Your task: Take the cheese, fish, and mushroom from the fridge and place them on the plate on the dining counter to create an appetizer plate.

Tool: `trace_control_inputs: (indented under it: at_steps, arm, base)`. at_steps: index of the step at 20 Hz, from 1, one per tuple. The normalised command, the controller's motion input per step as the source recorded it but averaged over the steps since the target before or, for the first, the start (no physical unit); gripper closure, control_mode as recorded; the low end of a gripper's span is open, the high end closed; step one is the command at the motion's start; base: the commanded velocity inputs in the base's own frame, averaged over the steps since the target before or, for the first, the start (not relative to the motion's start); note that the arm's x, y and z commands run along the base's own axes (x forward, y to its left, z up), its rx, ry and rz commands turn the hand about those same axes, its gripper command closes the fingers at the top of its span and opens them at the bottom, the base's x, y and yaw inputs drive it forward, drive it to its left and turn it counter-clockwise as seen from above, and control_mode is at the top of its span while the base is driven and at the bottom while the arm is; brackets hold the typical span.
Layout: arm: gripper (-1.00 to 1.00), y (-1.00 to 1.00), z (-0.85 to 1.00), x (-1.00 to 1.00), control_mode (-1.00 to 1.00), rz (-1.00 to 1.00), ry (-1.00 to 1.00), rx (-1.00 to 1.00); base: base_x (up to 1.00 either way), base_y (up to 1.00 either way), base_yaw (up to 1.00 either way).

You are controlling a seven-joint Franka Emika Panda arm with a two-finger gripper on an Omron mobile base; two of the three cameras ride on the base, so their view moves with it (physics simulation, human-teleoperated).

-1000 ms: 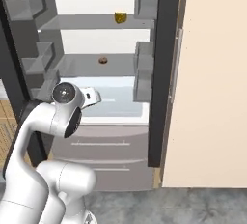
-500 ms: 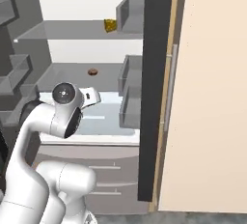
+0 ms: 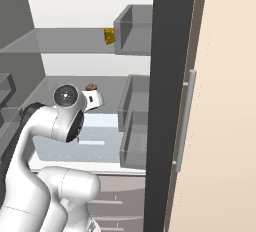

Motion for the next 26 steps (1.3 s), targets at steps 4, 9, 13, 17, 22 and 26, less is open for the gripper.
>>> trace_control_inputs:
  at_steps: [4, 9, 13, 17, 22, 26]
  arm:
    - [-1.00, 0.00, 0.00, 0.00, 1.00, 0.00, 0.00, 0.00]
    - [-1.00, 0.00, -0.01, 0.00, -1.00, 0.00, 0.01, 0.00]
    - [-1.00, 0.19, -0.10, 0.02, -1.00, 0.00, 0.07, 0.00]
    - [-1.00, 0.49, 0.00, 0.19, -1.00, 0.00, 0.02, -0.02]
    - [-1.00, 0.32, 0.00, 0.41, -1.00, -0.09, 0.02, 0.02]
    - [-1.00, 0.05, -0.01, 0.37, -1.00, -0.12, 0.00, 0.09]
  base:
    - [0.23, 0.06, 0.00]
    - [0.01, 0.00, 0.00]
    - [0.00, 0.00, 0.00]
    - [0.00, 0.00, 0.00]
    - [0.00, 0.00, 0.00]
    - [0.00, 0.00, 0.00]
